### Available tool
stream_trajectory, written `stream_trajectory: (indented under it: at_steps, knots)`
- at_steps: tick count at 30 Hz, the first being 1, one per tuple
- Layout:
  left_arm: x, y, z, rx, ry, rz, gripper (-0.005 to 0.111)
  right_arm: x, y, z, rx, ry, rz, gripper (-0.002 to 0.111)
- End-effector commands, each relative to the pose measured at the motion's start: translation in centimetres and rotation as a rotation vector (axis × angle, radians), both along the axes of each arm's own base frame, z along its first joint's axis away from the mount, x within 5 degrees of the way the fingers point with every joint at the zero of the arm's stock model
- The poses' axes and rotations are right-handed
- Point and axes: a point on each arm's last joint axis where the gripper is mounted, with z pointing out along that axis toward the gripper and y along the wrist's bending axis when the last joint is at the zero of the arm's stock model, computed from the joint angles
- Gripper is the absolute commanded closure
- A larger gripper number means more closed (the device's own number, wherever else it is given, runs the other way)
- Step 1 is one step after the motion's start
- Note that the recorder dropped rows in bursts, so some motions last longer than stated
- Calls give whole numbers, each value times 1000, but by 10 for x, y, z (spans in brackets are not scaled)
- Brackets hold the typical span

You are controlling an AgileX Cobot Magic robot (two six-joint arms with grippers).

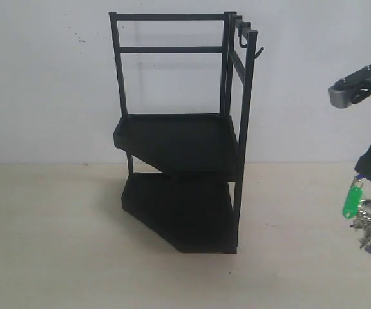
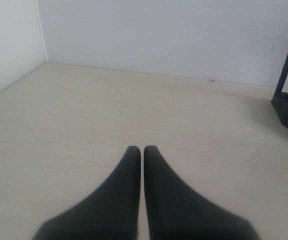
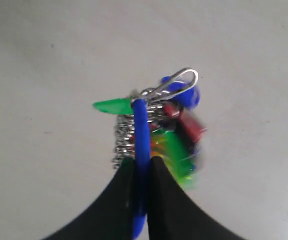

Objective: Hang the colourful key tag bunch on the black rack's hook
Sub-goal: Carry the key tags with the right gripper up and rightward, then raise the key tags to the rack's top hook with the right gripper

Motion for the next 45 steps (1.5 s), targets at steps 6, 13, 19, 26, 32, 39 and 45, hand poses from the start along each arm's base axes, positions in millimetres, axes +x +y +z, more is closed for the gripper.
stream_trajectory:
  at_steps: [6, 13, 19, 26, 32, 39, 45]
  knots:
    - [0, 0, 1, 3, -3, -3, 102, 0, 5, 4, 41, -16, 98, 109]
    - [0, 0, 1, 3, -3, -3, 102, 4, 3, 5, 19, -60, 82, 109]
    - [0, 0, 1, 3, -3, -3, 102, 17, -15, 13, -50, -243, -280, 109]
    - [0, 0, 1, 3, -3, -3, 102, 17, -15, 13, -60, -242, -256, 109]
    - [0, 0, 1, 3, -4, -4, 102, 2, 10, 4, 74, -39, 157, 109]
    - [0, 0, 1, 3, -3, -3, 102, 16, -9, 10, -19, -208, -171, 109]
    - [0, 0, 1, 3, -3, -3, 102, 22, -6, 15, 58, -290, -241, 109]
